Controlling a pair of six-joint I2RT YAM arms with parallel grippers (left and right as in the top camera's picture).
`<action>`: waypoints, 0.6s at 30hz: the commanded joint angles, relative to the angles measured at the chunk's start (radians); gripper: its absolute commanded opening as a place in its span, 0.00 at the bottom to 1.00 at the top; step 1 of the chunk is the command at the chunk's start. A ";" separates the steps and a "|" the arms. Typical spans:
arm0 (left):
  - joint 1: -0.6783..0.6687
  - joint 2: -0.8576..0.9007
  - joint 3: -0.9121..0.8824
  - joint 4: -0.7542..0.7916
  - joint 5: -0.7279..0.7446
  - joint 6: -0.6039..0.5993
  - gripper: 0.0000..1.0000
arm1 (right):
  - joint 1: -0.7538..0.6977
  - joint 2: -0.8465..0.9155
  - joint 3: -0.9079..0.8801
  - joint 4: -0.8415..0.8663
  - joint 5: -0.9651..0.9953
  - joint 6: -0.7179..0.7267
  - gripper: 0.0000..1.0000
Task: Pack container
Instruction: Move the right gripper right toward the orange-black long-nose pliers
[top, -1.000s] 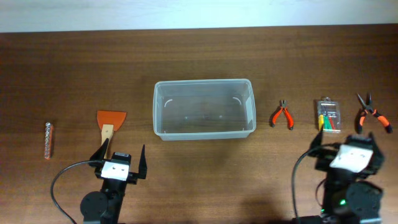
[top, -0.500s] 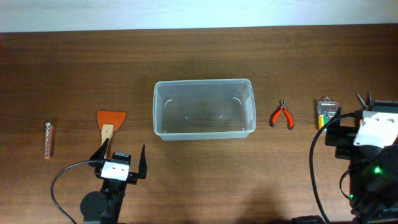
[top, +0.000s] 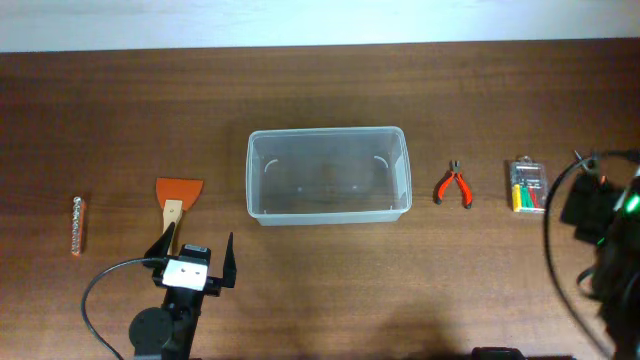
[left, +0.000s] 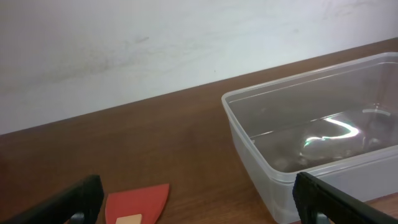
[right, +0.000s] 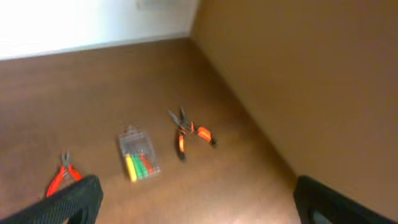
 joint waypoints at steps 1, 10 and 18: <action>-0.003 -0.006 -0.005 -0.001 -0.004 0.012 0.99 | -0.122 0.127 0.167 -0.082 -0.187 0.043 0.99; -0.003 -0.006 -0.005 -0.001 -0.004 0.012 0.99 | -0.387 0.345 0.395 -0.190 -0.443 0.039 0.99; -0.003 -0.006 -0.005 -0.001 -0.004 0.012 0.99 | -0.553 0.498 0.395 -0.197 -0.470 0.020 0.99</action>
